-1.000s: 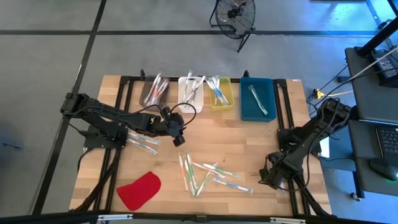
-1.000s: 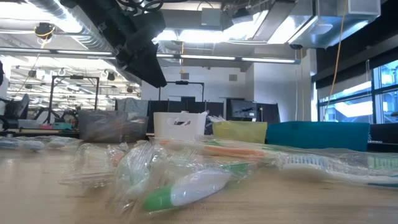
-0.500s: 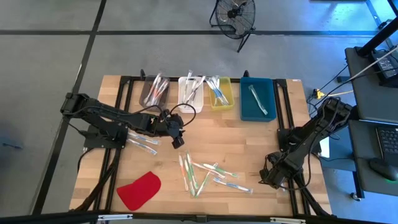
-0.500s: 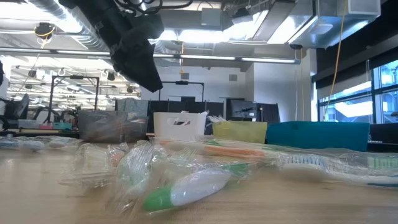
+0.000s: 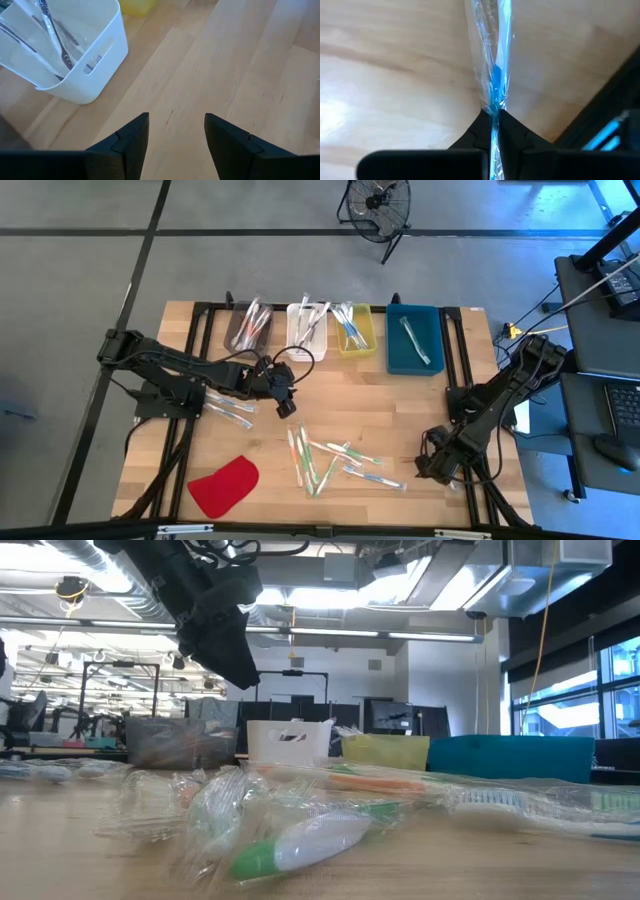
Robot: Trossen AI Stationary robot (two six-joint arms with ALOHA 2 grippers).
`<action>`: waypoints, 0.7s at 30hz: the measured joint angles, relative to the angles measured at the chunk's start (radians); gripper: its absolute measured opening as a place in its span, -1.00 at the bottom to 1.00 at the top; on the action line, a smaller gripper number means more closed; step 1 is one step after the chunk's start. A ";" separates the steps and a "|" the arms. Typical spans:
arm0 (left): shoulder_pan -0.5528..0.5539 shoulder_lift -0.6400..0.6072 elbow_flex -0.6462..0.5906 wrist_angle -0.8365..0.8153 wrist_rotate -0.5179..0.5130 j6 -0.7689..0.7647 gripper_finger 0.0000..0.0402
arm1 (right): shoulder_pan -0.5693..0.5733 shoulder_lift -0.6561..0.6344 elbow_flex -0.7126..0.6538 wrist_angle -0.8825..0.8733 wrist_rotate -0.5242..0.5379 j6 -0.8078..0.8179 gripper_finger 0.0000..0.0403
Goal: Pick & Place Toothbrushes
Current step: Put the blue toothbrush into the yellow bin
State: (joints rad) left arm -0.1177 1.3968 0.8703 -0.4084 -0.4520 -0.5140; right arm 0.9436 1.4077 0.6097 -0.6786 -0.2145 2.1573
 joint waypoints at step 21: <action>0.000 0.000 0.000 -0.014 0.005 0.004 -0.07 | -0.055 -0.002 0.002 0.168 0.195 -0.150 -0.93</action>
State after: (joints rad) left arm -0.1177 1.3968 0.8703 -0.4225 -0.4469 -0.5102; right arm 0.8890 1.4056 0.6121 -0.5104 -0.0191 2.0071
